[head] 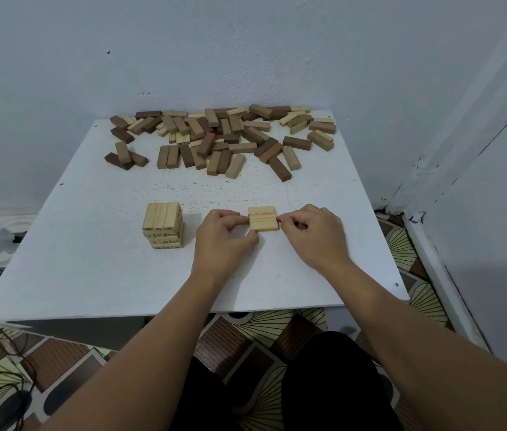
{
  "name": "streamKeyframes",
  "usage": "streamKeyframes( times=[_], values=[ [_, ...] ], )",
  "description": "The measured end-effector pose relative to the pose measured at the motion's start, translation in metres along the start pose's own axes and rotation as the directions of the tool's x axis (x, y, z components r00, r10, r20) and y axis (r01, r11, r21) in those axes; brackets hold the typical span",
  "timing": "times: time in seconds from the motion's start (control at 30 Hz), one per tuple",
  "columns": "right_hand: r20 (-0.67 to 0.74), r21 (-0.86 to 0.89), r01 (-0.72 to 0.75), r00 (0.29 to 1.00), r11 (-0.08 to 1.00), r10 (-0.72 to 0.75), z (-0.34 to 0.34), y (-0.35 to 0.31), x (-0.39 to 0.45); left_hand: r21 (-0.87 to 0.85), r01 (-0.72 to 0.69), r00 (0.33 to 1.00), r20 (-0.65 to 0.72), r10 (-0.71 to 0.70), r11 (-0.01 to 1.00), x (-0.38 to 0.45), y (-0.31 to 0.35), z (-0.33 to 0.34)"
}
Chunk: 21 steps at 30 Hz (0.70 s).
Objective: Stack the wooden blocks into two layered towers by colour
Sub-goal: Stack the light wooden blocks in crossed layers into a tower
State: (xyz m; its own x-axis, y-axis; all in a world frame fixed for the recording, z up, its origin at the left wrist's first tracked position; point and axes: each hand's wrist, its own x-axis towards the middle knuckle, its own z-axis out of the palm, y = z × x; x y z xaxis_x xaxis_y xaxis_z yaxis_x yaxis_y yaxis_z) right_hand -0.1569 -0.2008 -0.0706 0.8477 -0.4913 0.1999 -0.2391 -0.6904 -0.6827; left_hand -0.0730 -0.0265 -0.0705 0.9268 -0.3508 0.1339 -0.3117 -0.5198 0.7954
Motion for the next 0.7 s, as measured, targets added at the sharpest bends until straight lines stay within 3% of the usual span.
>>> streamKeyframes(
  times=[0.7],
  values=[
    [-0.017,0.023,-0.051,0.999,0.998,0.052,0.002,0.0034,0.0002,-0.03,0.046,0.999,0.006,-0.045,0.998,0.0006,-0.0006,-0.0011]
  ],
)
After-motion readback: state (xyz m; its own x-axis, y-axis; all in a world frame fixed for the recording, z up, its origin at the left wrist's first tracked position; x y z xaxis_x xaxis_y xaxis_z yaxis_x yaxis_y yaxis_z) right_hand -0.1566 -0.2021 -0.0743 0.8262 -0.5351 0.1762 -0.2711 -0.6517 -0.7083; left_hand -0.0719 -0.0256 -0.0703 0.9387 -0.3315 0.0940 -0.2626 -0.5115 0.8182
